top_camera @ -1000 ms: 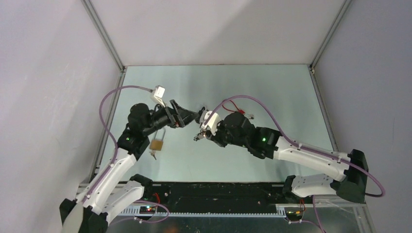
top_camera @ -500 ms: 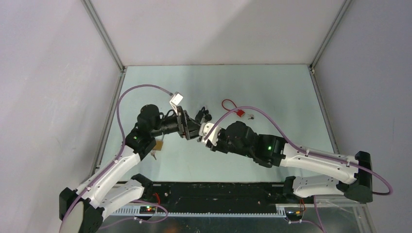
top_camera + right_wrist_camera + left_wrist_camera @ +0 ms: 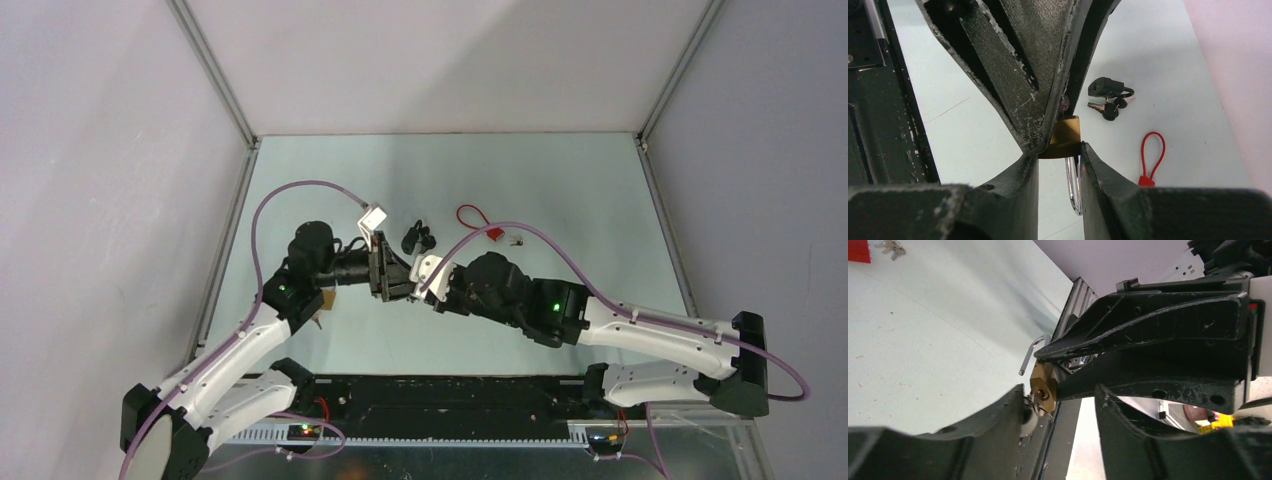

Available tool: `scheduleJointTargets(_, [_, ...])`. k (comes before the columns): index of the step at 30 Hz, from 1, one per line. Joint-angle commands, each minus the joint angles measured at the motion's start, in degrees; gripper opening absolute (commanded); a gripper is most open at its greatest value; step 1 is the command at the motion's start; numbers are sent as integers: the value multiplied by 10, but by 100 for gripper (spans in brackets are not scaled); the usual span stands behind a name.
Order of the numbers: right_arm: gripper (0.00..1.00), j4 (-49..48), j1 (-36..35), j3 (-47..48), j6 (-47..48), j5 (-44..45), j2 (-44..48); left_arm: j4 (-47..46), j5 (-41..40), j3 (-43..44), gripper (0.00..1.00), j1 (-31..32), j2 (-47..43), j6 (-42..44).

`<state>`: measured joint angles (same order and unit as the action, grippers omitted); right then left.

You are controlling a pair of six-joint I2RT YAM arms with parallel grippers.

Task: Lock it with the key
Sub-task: Pick up the lock from the center of the board.

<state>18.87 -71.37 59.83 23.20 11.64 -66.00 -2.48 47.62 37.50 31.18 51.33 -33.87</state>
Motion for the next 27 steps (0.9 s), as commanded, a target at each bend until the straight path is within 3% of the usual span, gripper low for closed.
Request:
scheduleJointTargets(1, [10, -39, -10, 6, 13, 6, 23, -17, 22, 4, 52, 7, 4, 14])
scheduleJointTargets(2, [11, -39, -11, 6, 14, 6, 23, -17, 22, 5, 45, 9, 5, 14])
scheduleJointTargets(4, [11, -39, -13, 6, 15, 6, 21, -17, 18, 6, 42, 12, 7, 13])
scheduleJointTargets(15, [9, -48, -24, 6, 27, -9, 14, -17, 19, 9, 37, 21, 20, 23])
scheduleJointTargets(16, [9, -48, -24, 6, 28, -8, 12, -17, 27, 11, 34, 21, 25, 24])
scheduleJointTargets(19, [9, -51, -24, 6, 30, -3, 7, -17, 37, 15, 5, 21, 31, 24])
scheduleJointTargets(21, [10, -53, -22, 6, 26, 7, 6, -17, 36, 16, 1, 21, 27, 26])
scheduleJointTargets(23, [19, -50, -17, 6, 15, 21, 6, -18, 26, 18, 0, 21, 18, 27])
scheduleJointTargets(26, [61, -43, -1, -2, -8, 30, 16, -12, -13, 31, 0, 20, 2, 27])
scheduleJointTargets(27, [67, -43, 12, -13, -19, 21, 26, -10, -20, 34, 0, 19, -2, 27])
